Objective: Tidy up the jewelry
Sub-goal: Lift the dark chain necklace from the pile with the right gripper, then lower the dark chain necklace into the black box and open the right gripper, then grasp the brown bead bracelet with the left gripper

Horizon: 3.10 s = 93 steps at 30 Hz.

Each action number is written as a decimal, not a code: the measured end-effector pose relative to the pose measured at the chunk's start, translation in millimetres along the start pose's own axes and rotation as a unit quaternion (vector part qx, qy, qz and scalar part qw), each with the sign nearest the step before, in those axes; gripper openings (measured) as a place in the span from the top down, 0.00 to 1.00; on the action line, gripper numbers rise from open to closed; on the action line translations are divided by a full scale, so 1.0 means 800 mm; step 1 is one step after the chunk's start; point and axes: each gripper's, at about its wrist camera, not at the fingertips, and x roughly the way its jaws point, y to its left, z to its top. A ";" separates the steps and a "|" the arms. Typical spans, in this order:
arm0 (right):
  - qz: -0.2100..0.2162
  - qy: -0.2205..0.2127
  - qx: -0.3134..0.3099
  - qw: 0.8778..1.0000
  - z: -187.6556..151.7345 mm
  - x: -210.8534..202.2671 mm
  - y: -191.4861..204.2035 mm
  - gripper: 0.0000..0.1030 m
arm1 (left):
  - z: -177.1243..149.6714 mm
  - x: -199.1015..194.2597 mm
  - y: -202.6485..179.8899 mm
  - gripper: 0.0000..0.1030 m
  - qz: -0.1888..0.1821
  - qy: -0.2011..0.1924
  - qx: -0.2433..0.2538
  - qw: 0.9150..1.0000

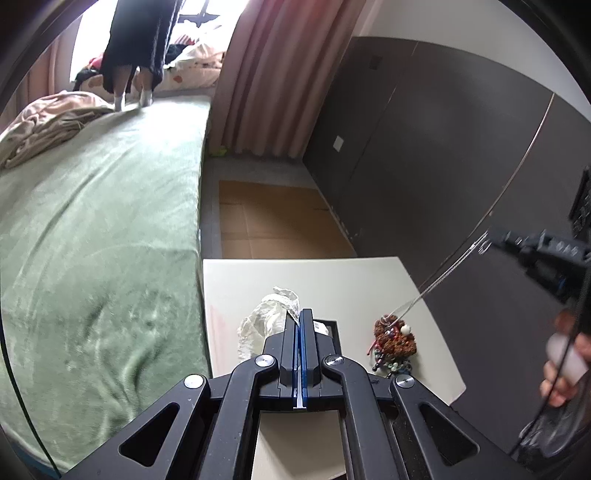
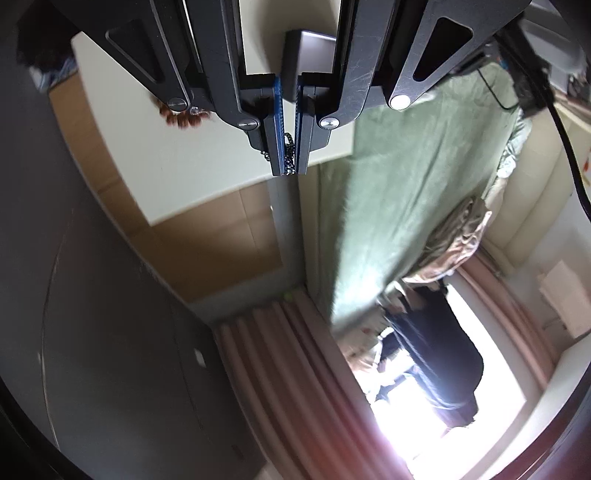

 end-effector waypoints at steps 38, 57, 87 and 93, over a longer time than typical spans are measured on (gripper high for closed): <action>0.091 0.035 -0.091 0.991 0.011 0.017 0.134 0.94 | 0.022 -0.065 0.028 1.00 0.041 -0.028 -0.001 0.999; 0.122 0.147 -0.017 0.981 -0.081 0.127 0.042 0.77 | 0.023 -0.011 0.027 1.00 0.053 0.013 0.009 0.998; -0.014 0.166 0.069 0.984 -0.094 0.104 -0.152 0.21 | -0.016 0.149 -0.076 0.41 0.027 0.128 0.038 0.991; -0.024 0.161 0.093 0.982 -0.094 0.095 -0.188 0.21 | -0.018 0.165 -0.108 0.41 0.011 0.135 0.042 0.990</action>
